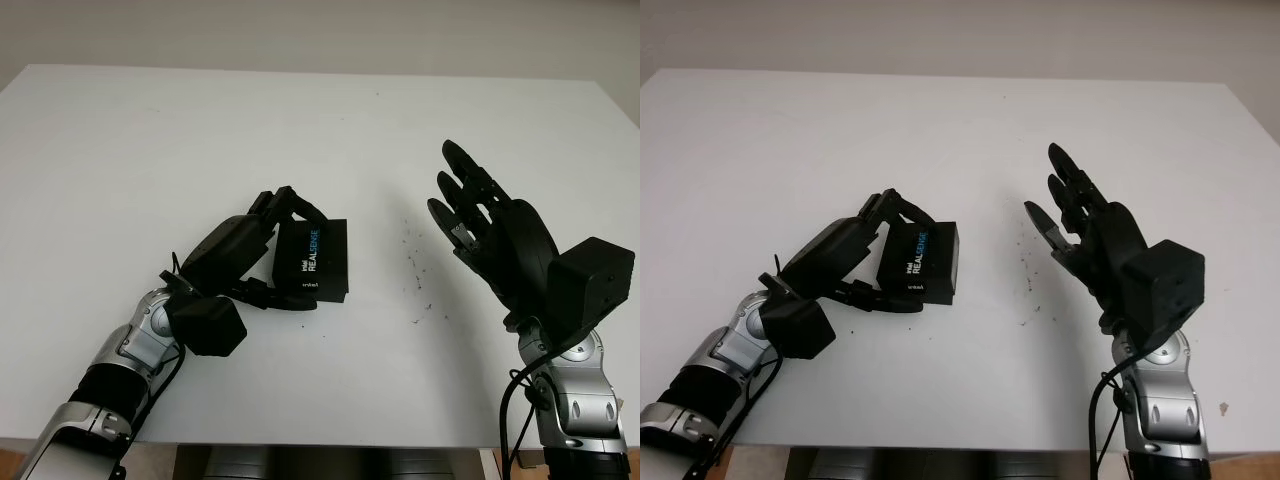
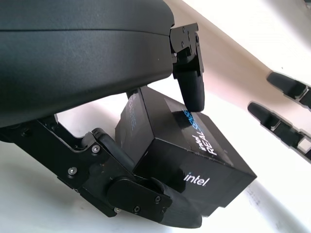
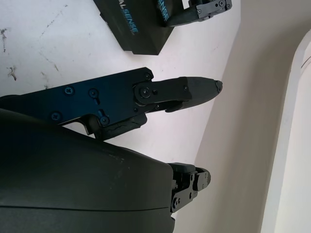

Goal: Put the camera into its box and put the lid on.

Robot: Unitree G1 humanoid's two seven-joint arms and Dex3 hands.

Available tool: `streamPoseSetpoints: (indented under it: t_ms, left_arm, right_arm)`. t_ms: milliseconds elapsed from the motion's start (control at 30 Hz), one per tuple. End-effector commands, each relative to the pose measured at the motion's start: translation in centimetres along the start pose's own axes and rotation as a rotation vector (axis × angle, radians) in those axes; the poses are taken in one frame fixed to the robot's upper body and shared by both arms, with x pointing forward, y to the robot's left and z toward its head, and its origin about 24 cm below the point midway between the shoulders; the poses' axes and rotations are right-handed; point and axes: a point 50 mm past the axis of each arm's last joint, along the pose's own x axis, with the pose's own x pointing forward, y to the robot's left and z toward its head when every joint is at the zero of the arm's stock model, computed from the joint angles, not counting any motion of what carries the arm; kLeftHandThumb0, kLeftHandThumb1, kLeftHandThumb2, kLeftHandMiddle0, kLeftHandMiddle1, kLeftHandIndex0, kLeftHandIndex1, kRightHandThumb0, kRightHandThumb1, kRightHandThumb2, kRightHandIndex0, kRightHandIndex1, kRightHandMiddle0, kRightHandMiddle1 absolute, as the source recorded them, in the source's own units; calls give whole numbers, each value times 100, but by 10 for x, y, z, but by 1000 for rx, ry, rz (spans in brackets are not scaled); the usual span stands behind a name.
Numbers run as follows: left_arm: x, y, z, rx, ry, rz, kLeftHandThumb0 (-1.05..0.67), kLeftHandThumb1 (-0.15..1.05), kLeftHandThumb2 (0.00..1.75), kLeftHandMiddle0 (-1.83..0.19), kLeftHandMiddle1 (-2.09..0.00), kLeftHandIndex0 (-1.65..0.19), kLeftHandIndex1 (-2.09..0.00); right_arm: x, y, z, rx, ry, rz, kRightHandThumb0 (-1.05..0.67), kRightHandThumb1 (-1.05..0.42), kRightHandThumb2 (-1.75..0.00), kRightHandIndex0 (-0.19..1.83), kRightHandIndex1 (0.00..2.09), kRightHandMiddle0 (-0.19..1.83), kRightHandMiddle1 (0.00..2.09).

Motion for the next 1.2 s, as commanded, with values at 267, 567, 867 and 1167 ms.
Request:
streamPoseSetpoints:
  t_ms: [267, 567, 867, 1167]
  left_arm:
    - [12, 8, 44, 286, -140, -269, -58, 105, 41, 18, -74, 19, -88]
    - [5, 13, 55, 285, -79, -387, -77, 105, 45, 6, -14, 19, -56]
    - [2, 23, 50, 103, -26, -413, -83, 105, 50, 12, -7, 19, -40]
    - [-8, 36, 40, -182, 17, -240, -78, 105, 52, 19, 0, 19, -11]
  right_arm:
    - [-2, 2, 2, 16, 0, -6, -64, -105, -23, 11, 5, 13, 5]
    - [-3, 3, 2, 25, 6, -12, -63, -105, -21, 11, 5, 12, 5]
    - [-3, 3, 1, 34, 12, -5, -63, -105, -20, 10, 5, 12, 5]
    - [-1, 5, 2, 24, -10, 6, -63, -105, -23, 10, 5, 12, 5]
